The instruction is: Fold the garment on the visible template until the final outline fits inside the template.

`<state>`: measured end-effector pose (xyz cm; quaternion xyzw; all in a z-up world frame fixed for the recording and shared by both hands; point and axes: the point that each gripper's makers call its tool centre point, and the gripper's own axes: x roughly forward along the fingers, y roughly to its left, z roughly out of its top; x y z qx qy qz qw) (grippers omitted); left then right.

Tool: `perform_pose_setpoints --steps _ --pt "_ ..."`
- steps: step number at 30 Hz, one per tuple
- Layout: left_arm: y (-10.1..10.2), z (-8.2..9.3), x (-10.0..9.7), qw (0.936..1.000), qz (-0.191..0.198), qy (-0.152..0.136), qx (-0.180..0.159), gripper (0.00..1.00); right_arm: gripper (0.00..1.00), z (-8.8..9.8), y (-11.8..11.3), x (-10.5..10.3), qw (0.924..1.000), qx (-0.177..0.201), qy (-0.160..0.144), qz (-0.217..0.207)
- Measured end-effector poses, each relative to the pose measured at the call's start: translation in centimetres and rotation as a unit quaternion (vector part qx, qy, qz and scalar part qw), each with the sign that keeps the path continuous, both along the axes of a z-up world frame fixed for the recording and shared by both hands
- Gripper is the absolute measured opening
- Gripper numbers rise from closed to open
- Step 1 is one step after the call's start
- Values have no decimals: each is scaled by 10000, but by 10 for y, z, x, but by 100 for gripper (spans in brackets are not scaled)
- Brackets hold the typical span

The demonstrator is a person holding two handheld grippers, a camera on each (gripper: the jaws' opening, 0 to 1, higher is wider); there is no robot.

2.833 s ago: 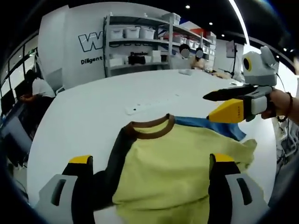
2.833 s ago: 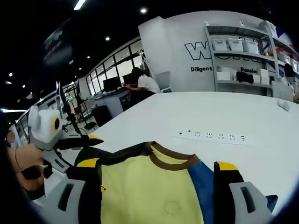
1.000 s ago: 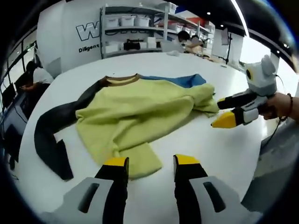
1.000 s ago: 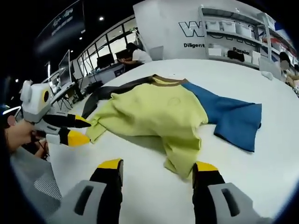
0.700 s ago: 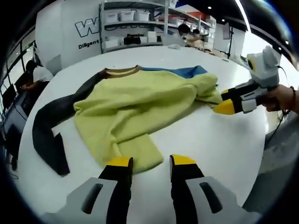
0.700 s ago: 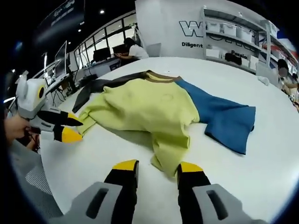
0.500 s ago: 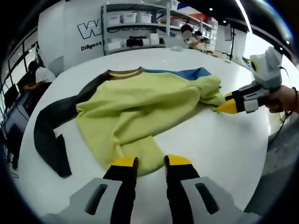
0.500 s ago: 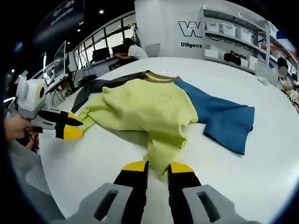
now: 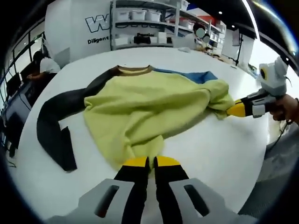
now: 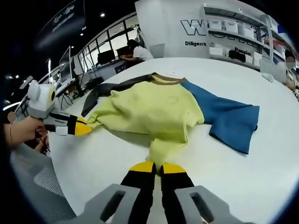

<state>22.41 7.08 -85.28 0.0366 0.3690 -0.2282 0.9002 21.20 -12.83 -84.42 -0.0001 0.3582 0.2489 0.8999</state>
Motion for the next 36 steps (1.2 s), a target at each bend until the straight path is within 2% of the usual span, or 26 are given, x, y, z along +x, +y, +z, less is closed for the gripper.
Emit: perform_pose_setpoints --steps 2,4,7,10,15,18,21,28,30,36 --pt "3 6 -1 9999 54 10 -148 2 0 3 2 -5 9999 32 135 96" --pt "6 14 -3 9997 65 -12 -218 2 0 10 4 -9 9997 119 120 152" --pt "7 24 -7 9994 -102 -34 -332 2 0 17 7 -15 9993 188 168 272" --pt "8 34 -9 9987 -251 -188 -391 2 0 22 7 -26 9981 61 226 561" --pt "10 48 -17 9967 -559 -247 -527 2 0 36 5 -39 9967 44 190 788" --pt "10 55 -23 9947 -816 -285 -560 2 0 40 6 -49 9941 -82 190 1063" --pt "9 63 -32 9905 -1197 -371 -568 2 0 42 6 -58 9919 -210 212 1236" --pt "21 65 -52 9820 -1820 -337 -382 2 0 43 0 -66 9931 -89 478 1065" --pt "24 62 -59 9783 -2025 -286 -330 2 0 41 -5 -65 9943 -58 565 903" --pt "36 51 -71 9743 -2236 -106 -246 2 0 37 -18 -58 9959 141 809 385"
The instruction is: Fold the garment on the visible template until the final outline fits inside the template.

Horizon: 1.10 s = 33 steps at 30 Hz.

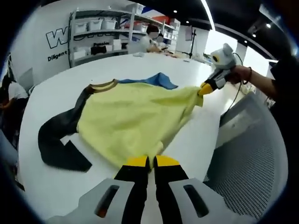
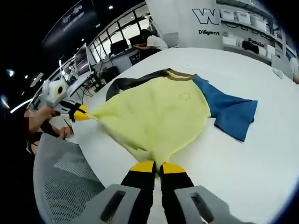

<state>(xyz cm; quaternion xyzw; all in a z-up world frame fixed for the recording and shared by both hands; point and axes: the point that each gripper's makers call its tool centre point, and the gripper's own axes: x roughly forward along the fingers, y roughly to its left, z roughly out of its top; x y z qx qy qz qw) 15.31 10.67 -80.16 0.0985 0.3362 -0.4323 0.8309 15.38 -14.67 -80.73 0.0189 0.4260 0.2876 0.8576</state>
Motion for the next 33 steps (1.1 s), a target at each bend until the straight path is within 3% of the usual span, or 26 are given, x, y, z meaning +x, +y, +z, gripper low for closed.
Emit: perform_pose_setpoints --steps 7,12,22,28,33 --pt "10 -15 -2 9998 -8 181 67 2 0 1 -5 25 9989 221 -22 -418" --pt "11 -14 6 9996 174 180 -121 2 0 -1 -5 45 9977 345 1 -577" --pt "18 -5 40 9967 696 25 -416 2 0 -4 -10 83 9947 556 46 -867" --pt "27 -11 58 9943 1014 -59 -325 2 0 -15 -11 96 9945 459 164 -923" --pt "34 -21 68 9923 1215 -96 -214 2 0 -19 -6 114 9939 483 60 -992"
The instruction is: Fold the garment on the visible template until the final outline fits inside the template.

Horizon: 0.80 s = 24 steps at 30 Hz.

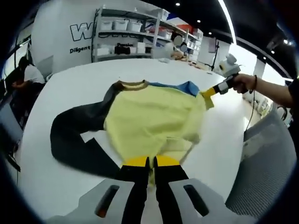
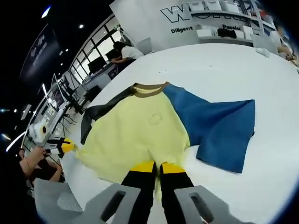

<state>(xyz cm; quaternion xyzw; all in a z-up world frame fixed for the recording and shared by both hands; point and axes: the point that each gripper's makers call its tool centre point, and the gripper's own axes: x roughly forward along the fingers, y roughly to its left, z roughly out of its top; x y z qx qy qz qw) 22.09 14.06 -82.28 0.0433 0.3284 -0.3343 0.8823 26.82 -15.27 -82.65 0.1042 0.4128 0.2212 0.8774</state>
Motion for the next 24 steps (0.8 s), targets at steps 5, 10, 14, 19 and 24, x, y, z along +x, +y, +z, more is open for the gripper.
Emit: perform_pose_setpoints --steps 5,10,14,19,24 --pt "7 -9 10 9997 254 38 6 2 0 -5 2 18 9999 -20 -91 -95" --pt "11 -16 15 9991 400 83 85 2 0 -18 2 27 9997 -187 -41 -149" --pt "18 -23 19 9983 529 160 160 2 0 -25 2 29 9995 -310 -26 -102" --pt "20 -27 20 9977 620 237 152 2 0 -31 -1 27 9994 -313 80 -136" --pt "20 -27 21 9975 645 233 146 2 10 -16 -8 31 9985 -224 -219 -457"
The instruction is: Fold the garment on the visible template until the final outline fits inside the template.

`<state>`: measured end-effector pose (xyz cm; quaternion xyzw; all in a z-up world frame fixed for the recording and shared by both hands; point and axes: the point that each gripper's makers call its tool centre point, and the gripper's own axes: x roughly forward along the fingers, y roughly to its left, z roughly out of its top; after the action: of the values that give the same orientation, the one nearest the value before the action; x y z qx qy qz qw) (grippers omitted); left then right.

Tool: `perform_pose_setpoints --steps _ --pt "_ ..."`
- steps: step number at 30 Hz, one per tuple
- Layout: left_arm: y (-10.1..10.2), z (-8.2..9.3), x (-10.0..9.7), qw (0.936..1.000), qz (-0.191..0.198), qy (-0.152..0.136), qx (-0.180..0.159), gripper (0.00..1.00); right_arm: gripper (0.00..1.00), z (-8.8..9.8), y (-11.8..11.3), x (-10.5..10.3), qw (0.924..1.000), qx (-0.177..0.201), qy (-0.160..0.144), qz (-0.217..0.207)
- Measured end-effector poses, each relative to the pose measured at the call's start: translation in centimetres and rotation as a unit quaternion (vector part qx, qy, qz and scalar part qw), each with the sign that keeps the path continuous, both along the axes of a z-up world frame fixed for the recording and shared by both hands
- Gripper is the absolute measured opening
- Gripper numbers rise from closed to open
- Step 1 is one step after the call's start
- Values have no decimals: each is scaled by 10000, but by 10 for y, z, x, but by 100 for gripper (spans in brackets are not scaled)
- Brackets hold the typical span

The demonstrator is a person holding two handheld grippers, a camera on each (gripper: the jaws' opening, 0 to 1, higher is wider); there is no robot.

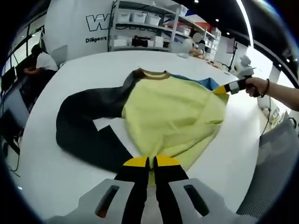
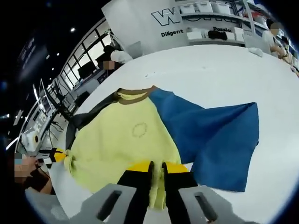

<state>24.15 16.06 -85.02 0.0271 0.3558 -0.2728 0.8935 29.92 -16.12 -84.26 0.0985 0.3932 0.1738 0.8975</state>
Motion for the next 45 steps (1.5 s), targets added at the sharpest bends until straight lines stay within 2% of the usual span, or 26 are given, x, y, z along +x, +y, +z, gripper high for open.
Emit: perform_pose_setpoints --steps 2,3,5,11,19,22,26,27,36,40,45 --pt "0 1 0 10000 22 -14 -36 2 17 4 -4 -2 9999 -100 -37 -9" --pt "0 0 0 10000 30 -10 -31 2 22 9 -11 -2 9996 -209 -173 -71" --pt "0 -1 -1 10000 48 3 -39 2 26 13 -12 -5 9996 -200 -221 -28" --pt "-1 -2 -2 9999 80 12 -71 2 34 14 -8 -24 9999 -72 -96 78" --pt "0 0 -2 9999 108 17 -112 2 25 3 -3 -38 9996 -171 36 225" --pt "0 1 -3 9999 109 12 -131 2 17 2 -3 -41 9997 -172 56 192" --pt "0 3 -4 9999 90 5 -134 2 1 5 -4 -42 9995 -236 -38 225" --pt "1 3 -5 9999 88 3 -134 2 0 5 -4 -42 9994 -249 -43 227" --pt "-3 15 -12 9998 -77 -75 -195 2 0 17 -4 -54 9990 -253 12 357" --pt "-3 22 -19 9996 -207 -105 -167 2 0 24 -6 -63 9980 -358 31 514" --pt "-8 32 -30 9989 -374 -156 -227 2 0 30 -6 -81 9980 -237 200 543"
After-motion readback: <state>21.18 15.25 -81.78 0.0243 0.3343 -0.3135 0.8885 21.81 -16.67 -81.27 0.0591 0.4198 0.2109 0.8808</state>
